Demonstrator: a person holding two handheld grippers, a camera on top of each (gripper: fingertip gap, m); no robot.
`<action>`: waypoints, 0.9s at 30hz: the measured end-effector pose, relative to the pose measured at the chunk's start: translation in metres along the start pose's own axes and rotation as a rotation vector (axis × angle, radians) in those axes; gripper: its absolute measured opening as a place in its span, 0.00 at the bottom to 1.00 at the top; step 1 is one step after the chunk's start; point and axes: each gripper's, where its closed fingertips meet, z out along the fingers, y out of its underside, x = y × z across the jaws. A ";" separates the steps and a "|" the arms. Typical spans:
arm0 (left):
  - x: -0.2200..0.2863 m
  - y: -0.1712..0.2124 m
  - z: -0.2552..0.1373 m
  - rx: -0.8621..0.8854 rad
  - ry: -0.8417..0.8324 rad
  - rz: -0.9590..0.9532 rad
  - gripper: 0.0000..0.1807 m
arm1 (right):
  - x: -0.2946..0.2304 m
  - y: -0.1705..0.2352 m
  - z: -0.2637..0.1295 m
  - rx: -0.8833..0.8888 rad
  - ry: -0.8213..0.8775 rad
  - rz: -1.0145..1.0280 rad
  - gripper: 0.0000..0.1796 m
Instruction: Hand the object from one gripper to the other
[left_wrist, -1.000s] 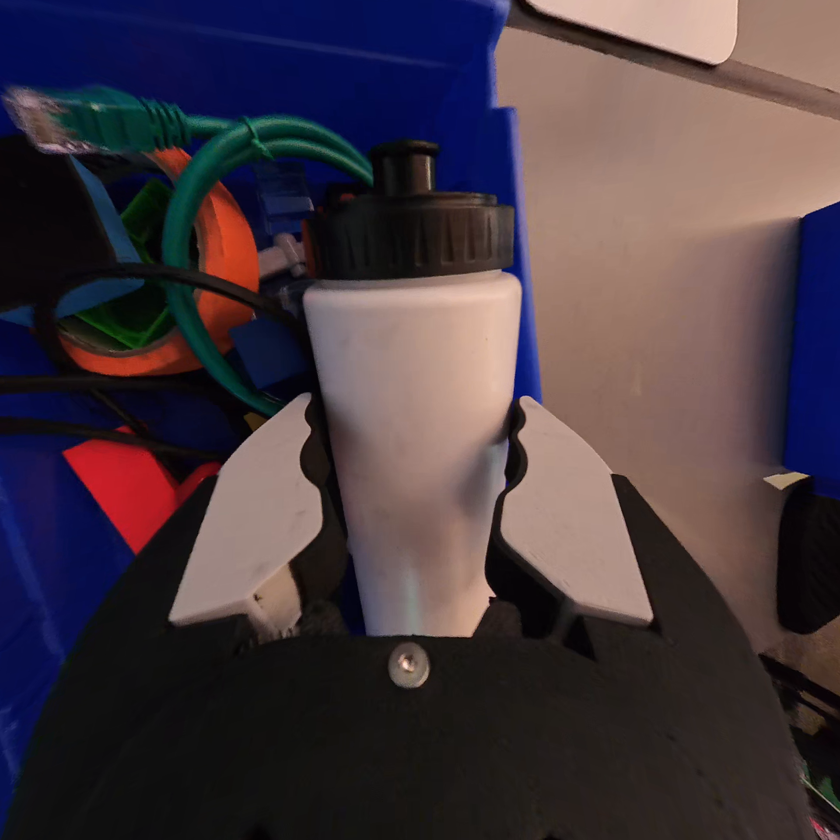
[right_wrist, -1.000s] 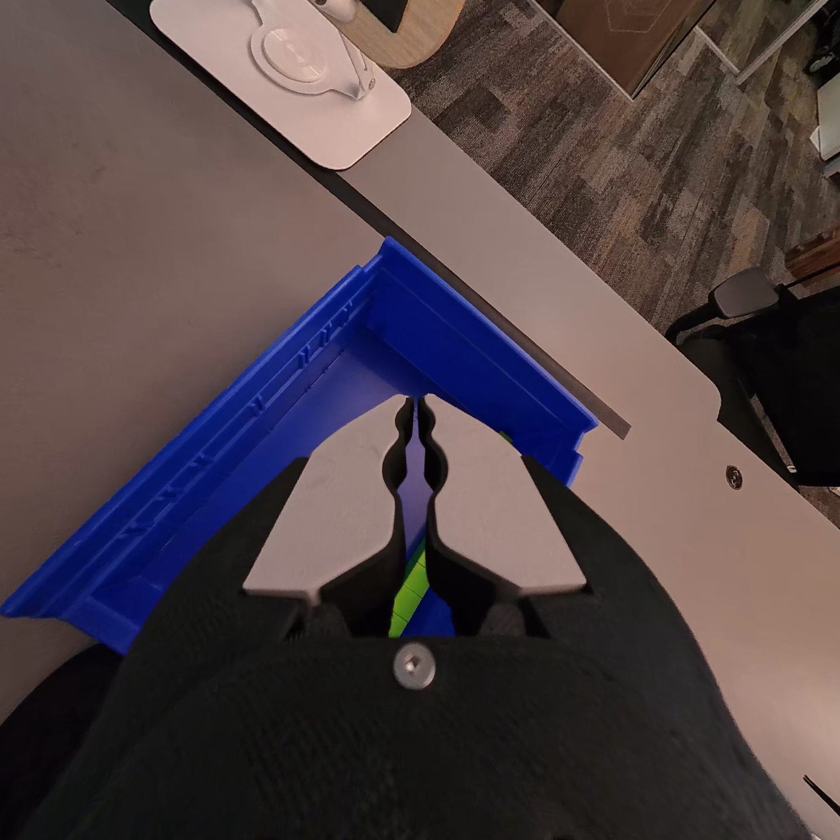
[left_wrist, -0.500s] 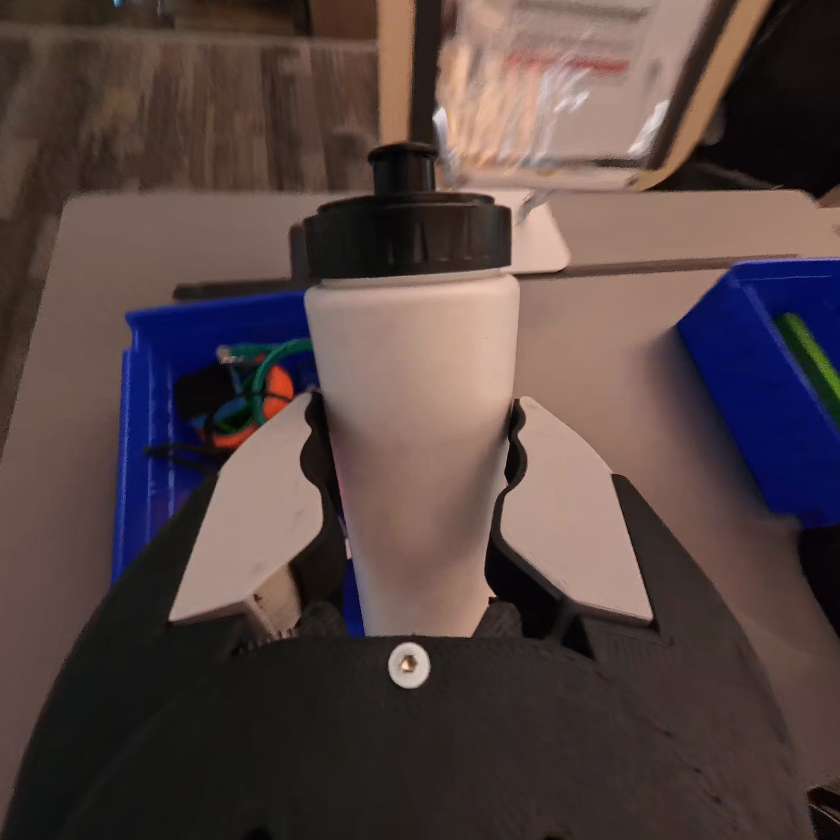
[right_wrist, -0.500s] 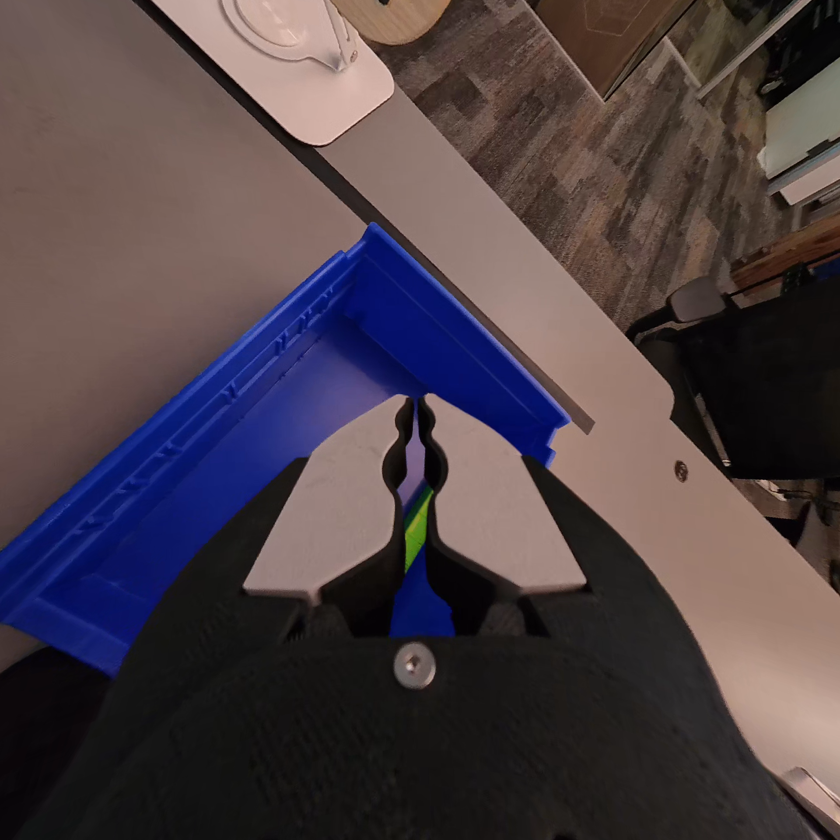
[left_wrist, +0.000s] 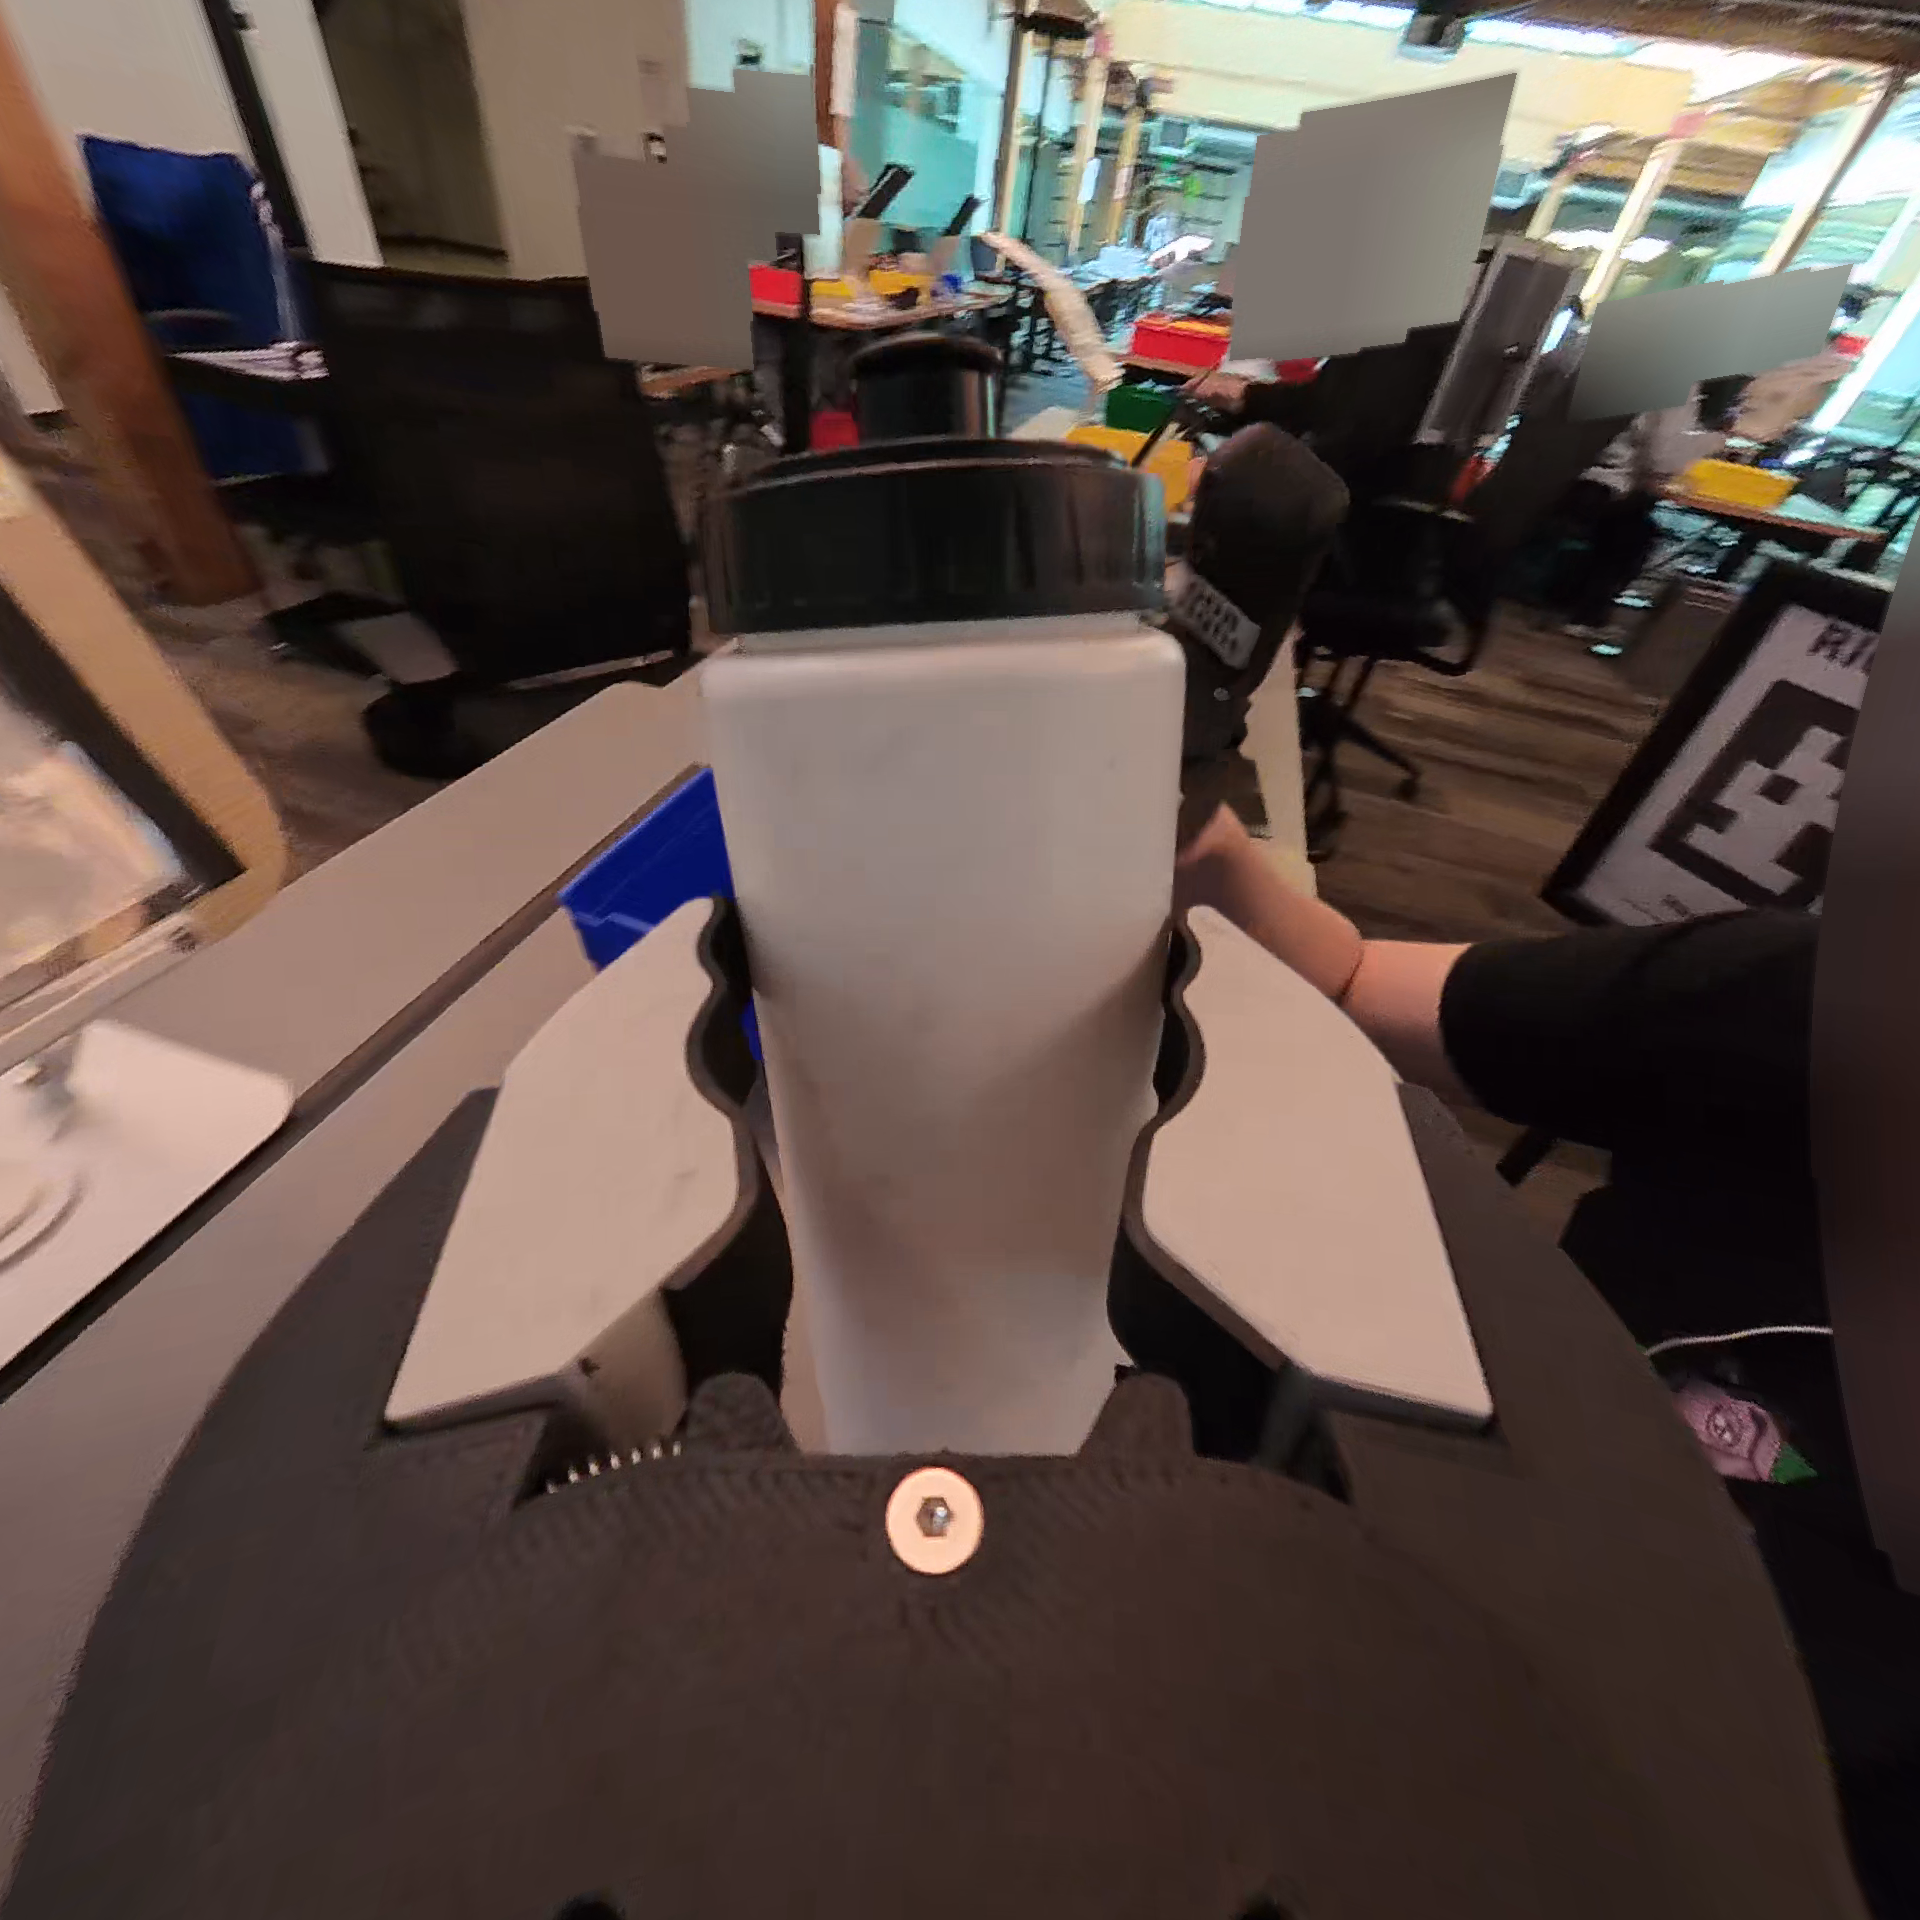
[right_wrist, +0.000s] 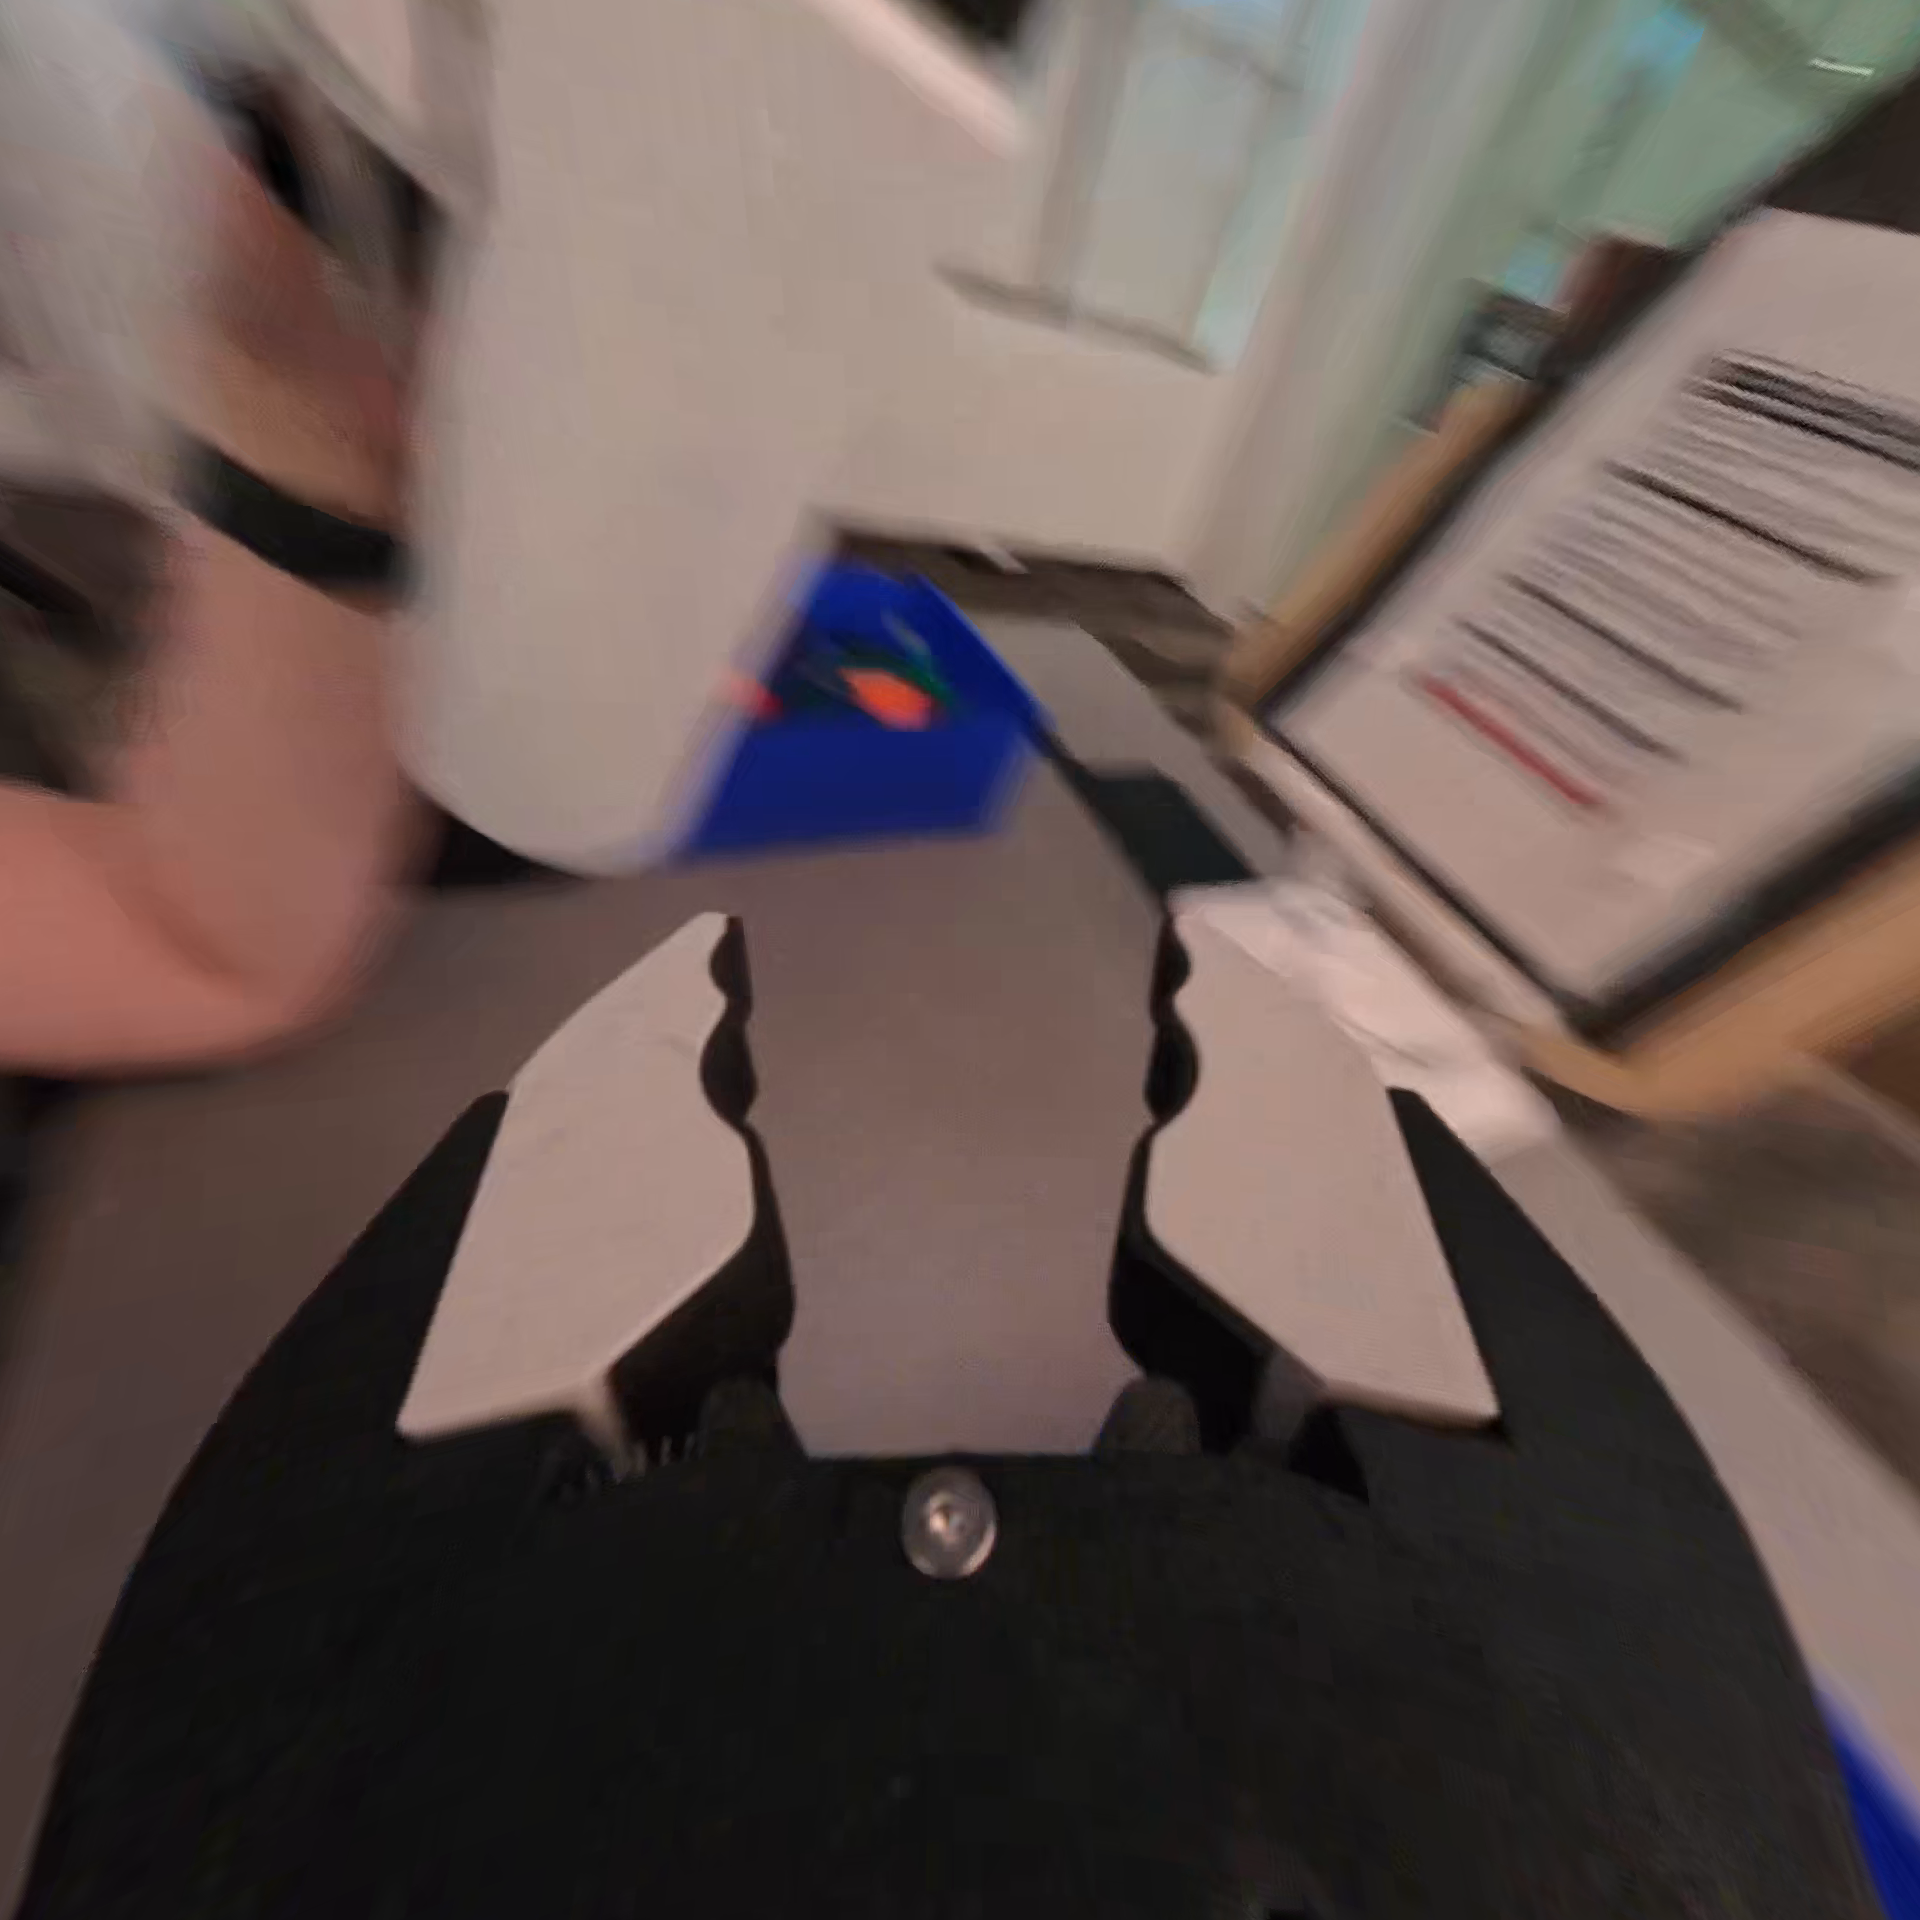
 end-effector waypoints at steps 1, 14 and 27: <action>0.003 -0.001 0.008 0.006 0.026 -0.001 0.42 | -0.021 -0.015 0.002 0.113 -0.134 0.094 0.45; 0.013 0.003 0.074 0.018 0.085 0.028 0.42 | -0.041 -0.025 0.026 0.356 -0.348 0.482 0.45; 0.012 -0.026 0.014 0.247 0.207 -0.173 0.51 | 0.028 -0.049 -0.052 0.216 0.511 -0.728 0.43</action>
